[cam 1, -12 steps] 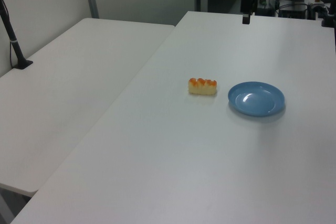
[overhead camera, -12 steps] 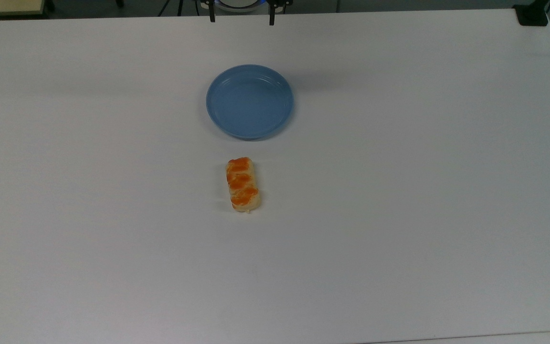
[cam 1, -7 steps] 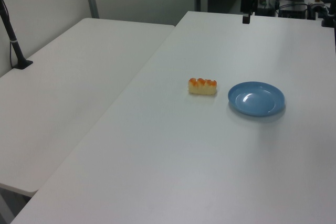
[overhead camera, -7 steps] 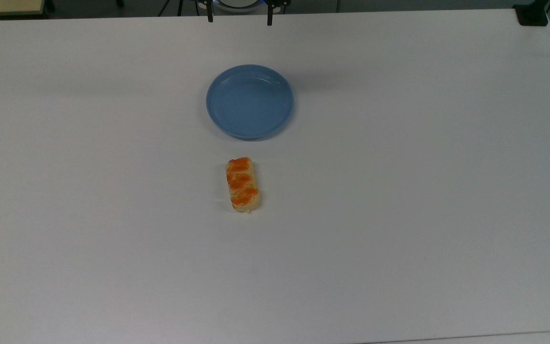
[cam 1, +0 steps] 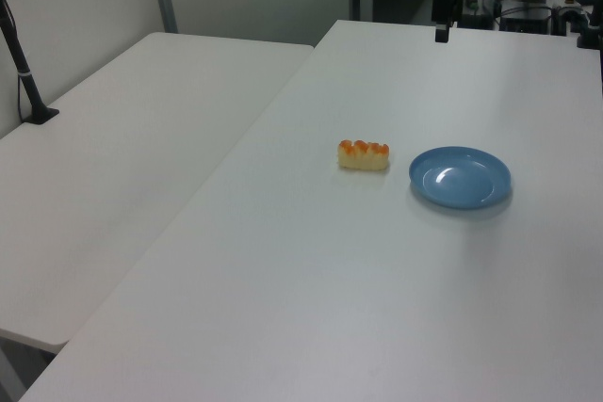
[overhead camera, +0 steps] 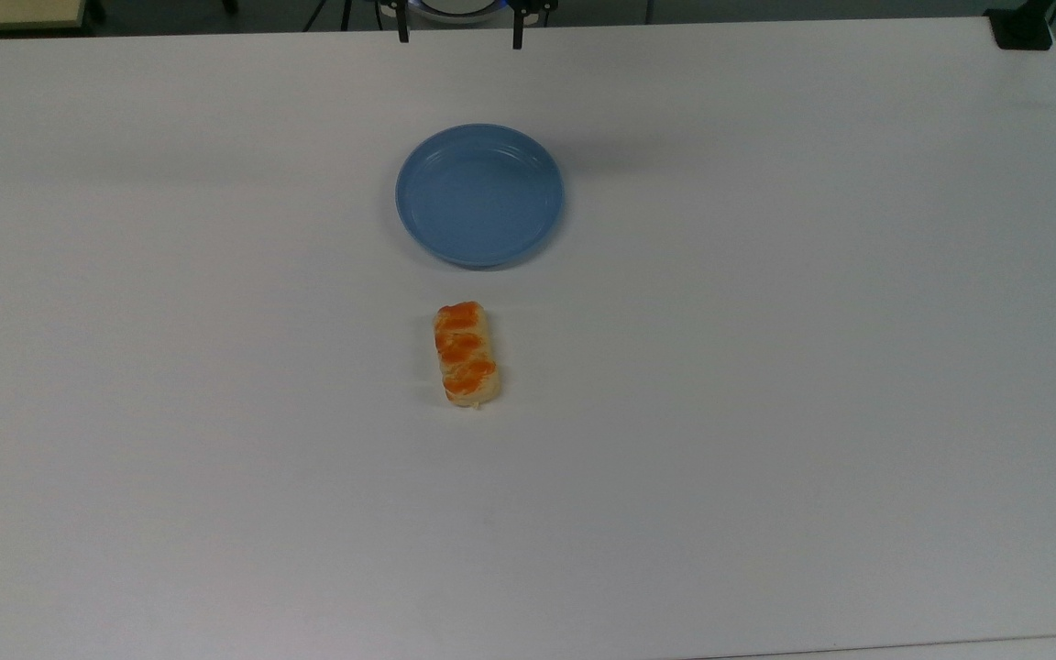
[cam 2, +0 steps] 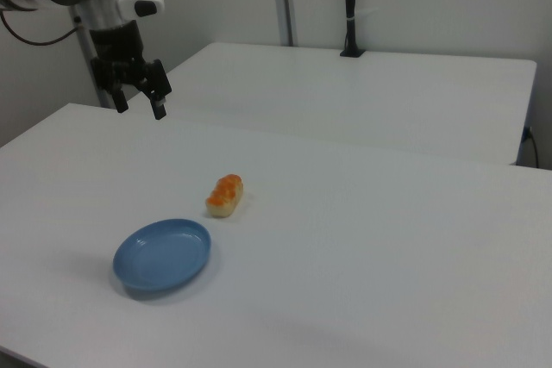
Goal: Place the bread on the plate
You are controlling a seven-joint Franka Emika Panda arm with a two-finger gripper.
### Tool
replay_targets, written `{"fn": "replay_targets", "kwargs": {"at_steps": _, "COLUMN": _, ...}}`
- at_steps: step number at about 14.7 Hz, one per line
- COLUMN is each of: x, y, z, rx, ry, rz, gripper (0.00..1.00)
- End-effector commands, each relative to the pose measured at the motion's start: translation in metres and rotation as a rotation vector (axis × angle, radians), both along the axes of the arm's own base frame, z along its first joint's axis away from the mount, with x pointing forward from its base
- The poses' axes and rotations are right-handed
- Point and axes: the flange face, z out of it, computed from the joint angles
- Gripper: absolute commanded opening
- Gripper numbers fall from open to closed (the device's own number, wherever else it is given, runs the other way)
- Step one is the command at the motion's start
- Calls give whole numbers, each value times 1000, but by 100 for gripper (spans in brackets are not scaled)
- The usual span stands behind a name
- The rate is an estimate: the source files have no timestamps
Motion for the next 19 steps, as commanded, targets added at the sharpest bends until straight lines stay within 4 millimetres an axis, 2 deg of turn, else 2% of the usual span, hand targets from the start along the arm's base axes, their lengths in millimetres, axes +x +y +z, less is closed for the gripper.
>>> {"fn": "replay_targets", "kwargs": {"at_steps": 1, "x": -2, "y": -2, "z": -4, "rx": 17, "ry": 15, "rz": 33, "gripper": 100}}
{"fn": "replay_targets", "kwargs": {"at_steps": 7, "x": 27, "y": -8, "z": -15, "rx": 17, "ry": 19, "rz": 91, "gripper": 100}}
{"fn": "replay_targets", "kwargs": {"at_steps": 9, "x": 51, "y": -22, "z": -35, "rx": 20, "ry": 24, "rz": 66, "gripper": 100}}
{"fn": "replay_targets", "kwargs": {"at_steps": 10, "x": 64, "y": -22, "z": -47, "rx": 20, "ry": -11, "rz": 66, "gripper": 100}}
{"fn": "replay_targets", "kwargs": {"at_steps": 12, "x": 87, "y": -23, "z": -84, "rx": 10, "ry": -17, "rz": 66, "gripper": 100}}
{"fn": "replay_targets", "kwargs": {"at_steps": 13, "x": 99, "y": -27, "z": -111, "rx": 7, "ry": -1, "rz": 60, "gripper": 100}}
{"fn": "replay_targets", "kwargs": {"at_steps": 14, "x": 107, "y": -32, "z": -124, "rx": 6, "ry": -9, "rz": 54, "gripper": 100}}
{"fn": "replay_targets", "kwargs": {"at_steps": 16, "x": 126, "y": -31, "z": -167, "rx": 4, "ry": -21, "rz": 55, "gripper": 100}}
{"fn": "replay_targets", "kwargs": {"at_steps": 19, "x": 145, "y": -30, "z": -224, "rx": -8, "ry": -26, "rz": 60, "gripper": 100}}
